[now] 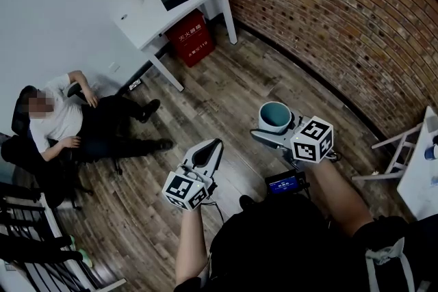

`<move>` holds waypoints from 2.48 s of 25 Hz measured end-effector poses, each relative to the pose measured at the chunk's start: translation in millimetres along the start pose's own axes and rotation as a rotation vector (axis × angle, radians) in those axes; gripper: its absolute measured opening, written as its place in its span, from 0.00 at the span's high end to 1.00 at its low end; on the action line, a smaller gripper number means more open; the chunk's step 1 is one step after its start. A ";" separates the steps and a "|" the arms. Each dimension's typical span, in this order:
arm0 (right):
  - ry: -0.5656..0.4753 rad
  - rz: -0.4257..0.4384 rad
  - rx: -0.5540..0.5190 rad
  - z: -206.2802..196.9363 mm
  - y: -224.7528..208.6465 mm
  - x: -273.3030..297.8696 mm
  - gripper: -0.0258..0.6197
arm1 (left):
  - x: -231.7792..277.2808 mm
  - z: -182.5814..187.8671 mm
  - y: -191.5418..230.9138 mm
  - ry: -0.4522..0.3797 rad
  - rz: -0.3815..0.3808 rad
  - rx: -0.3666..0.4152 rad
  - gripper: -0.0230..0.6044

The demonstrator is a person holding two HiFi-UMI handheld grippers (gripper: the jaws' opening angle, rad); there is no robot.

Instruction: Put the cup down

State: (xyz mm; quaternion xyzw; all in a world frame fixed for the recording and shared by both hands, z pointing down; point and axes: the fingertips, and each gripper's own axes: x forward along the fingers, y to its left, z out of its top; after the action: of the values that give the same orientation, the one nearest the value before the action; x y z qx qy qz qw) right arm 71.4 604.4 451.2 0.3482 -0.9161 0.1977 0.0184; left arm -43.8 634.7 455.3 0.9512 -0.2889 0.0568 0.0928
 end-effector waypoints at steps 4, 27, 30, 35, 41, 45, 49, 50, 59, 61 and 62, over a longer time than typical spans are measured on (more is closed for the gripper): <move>-0.003 -0.003 0.006 -0.8 -4.2 -1.0 0.33 | 3.7 -2.1 0.8 0.006 -0.001 -0.002 0.92; -0.021 -0.041 0.094 -0.4 -104.4 -34.6 0.33 | 80.3 2.4 25.5 0.025 0.046 -0.039 0.92; -0.012 -0.049 0.101 2.0 -119.9 -21.2 0.33 | 91.1 -0.9 44.3 0.029 0.048 -0.054 0.92; 0.003 -0.061 0.101 12.7 -152.8 18.5 0.33 | 118.1 -4.3 95.2 0.026 0.037 -0.072 0.92; -0.013 -0.104 0.094 59.3 -211.6 94.8 0.33 | 159.5 19.3 196.3 -0.035 -0.006 -0.107 0.92; -0.033 -0.120 0.092 103.5 -247.7 159.0 0.33 | 181.4 43.8 268.4 -0.046 -0.033 -0.090 0.92; -0.048 -0.125 0.085 136.0 -274.0 222.1 0.33 | 196.1 62.5 335.0 -0.043 -0.053 -0.055 0.92; -0.047 -0.124 0.085 140.9 -279.6 235.6 0.33 | 199.3 66.2 349.9 -0.046 -0.053 -0.052 0.92; -0.012 -0.095 0.103 158.0 -327.8 324.3 0.33 | 225.0 68.7 441.2 -0.031 -0.026 -0.094 0.92; -0.006 -0.081 0.105 162.4 -341.3 341.8 0.33 | 234.8 69.3 458.6 -0.035 -0.017 -0.103 0.92; -0.004 -0.075 0.105 164.7 -348.9 350.4 0.33 | 240.5 70.1 467.6 -0.037 -0.013 -0.105 0.92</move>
State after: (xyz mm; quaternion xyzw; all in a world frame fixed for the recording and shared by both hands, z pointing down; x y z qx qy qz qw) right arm 48.4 84.6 481.4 0.3832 -0.8908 0.2441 0.0054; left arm -103.1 108.9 492.9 0.9477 -0.2870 0.0234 0.1375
